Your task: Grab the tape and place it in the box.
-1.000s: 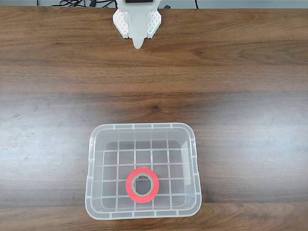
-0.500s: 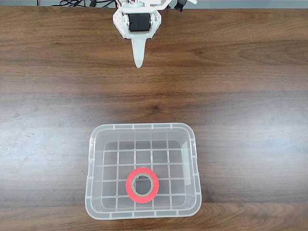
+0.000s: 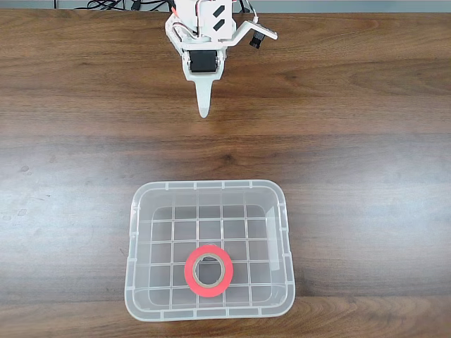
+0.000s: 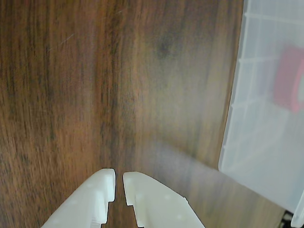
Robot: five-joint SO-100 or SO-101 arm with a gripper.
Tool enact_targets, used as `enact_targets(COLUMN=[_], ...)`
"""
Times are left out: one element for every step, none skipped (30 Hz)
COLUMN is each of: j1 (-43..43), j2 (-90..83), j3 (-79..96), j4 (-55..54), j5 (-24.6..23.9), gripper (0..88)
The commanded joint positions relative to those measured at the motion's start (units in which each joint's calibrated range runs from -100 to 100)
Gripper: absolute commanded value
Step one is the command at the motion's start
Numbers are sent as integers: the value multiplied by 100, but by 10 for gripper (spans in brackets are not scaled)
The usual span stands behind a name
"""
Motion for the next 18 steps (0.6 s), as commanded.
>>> enact_targets(j1=[-99, -150, -179, -223, -252, -274, -274, -274, -267, -260, -260, -260, -260, -260, -260, -260, -260, -260], j2=[-96, -96, -96, -96, -96, -96, -96, -96, -96, -96, -96, -96, -96, -96, -96, -96, -96, -96], j3=[-50, -50, -50, -50, -50, -50, -41, -41, -41, -41, -41, -41, -41, -41, -41, -41, -41, -41], j4=[-141, -132, -132, -132, -132, -132, -132, -141, -141, -141, -141, -141, -141, -141, -141, -141, -141, -141], j5=[-86, -75, -49, -18, -2, -2, -2, -7, -18, -18, -18, -18, -18, -18, -18, -18, -18, -18], gripper=[14, 17, 17, 17, 17, 17, 17, 13, 13, 14, 14, 14, 14, 14, 14, 14, 14, 14])
